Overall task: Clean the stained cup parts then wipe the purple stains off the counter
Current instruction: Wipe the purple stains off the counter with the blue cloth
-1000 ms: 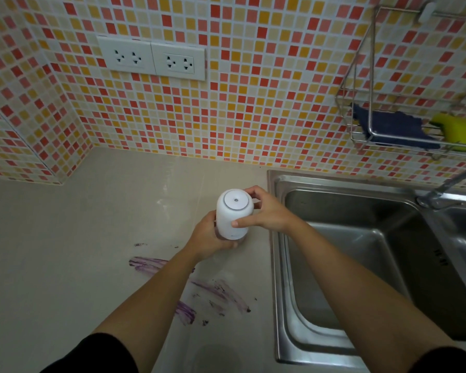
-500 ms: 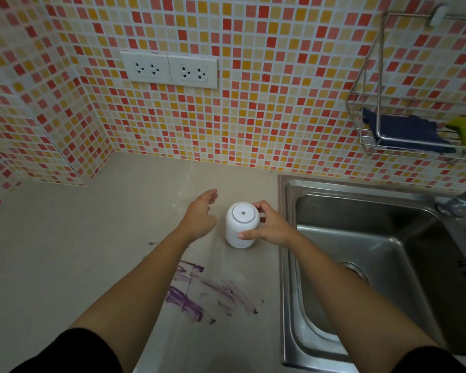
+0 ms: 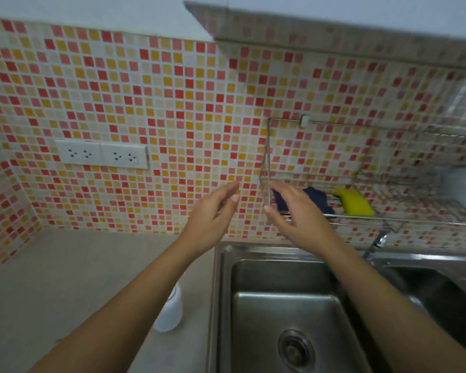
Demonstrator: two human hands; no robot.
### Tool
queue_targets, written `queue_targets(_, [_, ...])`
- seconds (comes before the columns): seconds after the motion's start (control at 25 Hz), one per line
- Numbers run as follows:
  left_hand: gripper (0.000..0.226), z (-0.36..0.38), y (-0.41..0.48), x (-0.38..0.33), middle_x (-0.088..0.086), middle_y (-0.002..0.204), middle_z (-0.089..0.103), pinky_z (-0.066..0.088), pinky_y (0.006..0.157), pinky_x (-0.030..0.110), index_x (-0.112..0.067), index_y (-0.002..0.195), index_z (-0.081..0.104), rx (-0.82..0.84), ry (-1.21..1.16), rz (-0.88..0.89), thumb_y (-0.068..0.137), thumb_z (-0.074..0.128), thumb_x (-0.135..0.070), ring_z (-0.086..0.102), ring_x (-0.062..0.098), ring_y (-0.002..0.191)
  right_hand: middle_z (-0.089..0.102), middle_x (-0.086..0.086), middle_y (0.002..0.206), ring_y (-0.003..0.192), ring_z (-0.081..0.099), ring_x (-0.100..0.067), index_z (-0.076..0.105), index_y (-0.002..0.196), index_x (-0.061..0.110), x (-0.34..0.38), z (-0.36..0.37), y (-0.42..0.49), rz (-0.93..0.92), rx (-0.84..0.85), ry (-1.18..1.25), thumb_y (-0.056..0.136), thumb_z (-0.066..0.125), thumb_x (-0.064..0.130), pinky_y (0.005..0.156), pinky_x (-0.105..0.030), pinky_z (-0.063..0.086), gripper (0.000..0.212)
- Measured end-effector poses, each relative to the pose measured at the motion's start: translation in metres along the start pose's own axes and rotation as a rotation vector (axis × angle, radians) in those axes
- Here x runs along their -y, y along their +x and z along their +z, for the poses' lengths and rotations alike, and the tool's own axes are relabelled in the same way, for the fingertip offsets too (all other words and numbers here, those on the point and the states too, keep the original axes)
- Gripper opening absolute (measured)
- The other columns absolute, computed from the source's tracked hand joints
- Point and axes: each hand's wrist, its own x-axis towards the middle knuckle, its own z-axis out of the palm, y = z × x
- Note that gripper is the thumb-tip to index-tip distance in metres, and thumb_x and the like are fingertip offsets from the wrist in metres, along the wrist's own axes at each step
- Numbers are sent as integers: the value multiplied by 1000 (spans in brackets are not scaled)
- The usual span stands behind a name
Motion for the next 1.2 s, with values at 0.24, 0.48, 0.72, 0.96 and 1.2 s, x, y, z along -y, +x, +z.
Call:
queue_targets(0.24, [31, 94, 85, -51, 9, 117, 63, 42, 80, 22, -6, 121, 56, 103, 215, 21, 97, 44, -21, 58, 20, 98, 21, -8, 155, 142, 21, -23, 20, 147, 14, -145, -58, 4, 255, 201, -263, 96, 25, 50, 117, -40, 17, 63])
queue_targets(0.48, [30, 170, 148, -12, 12, 110, 65, 53, 83, 32, -3, 113, 60, 265, 918, -286, 98, 42, -23, 63, 26, 98, -4, -4, 158, 145, 0, -17, 0, 149, 14, -189, -51, 7, 389, 498, -360, 97, 9, 48, 118, -41, 5, 63])
queue_targets(0.72, [23, 186, 168, 8, 16, 111, 63, 50, 74, 35, -3, 108, 60, 94, 512, -632, 89, 54, -14, 62, 31, 99, -8, -2, 158, 145, -5, -17, -1, 148, 13, -186, -54, 9, 378, 557, -346, 98, 9, 43, 118, -38, 1, 59])
queue_targets(0.96, [26, 185, 168, -10, 18, 114, 61, 46, 78, 37, -6, 117, 53, -20, 229, -466, 96, 43, -17, 58, 36, 102, -2, -3, 158, 145, -1, -17, 2, 149, 14, -186, -52, 5, 376, 461, -308, 97, 11, 49, 116, -36, 3, 63])
queue_targets(1.2, [9, 140, 154, -64, 7, 103, 62, 50, 79, 36, -16, 102, 53, 94, -259, -237, 93, 54, -15, 59, 25, 94, 17, -2, 156, 142, 19, -20, 14, 148, 17, -163, -69, 9, 425, 11, 309, 93, 36, 55, 112, -34, 19, 71])
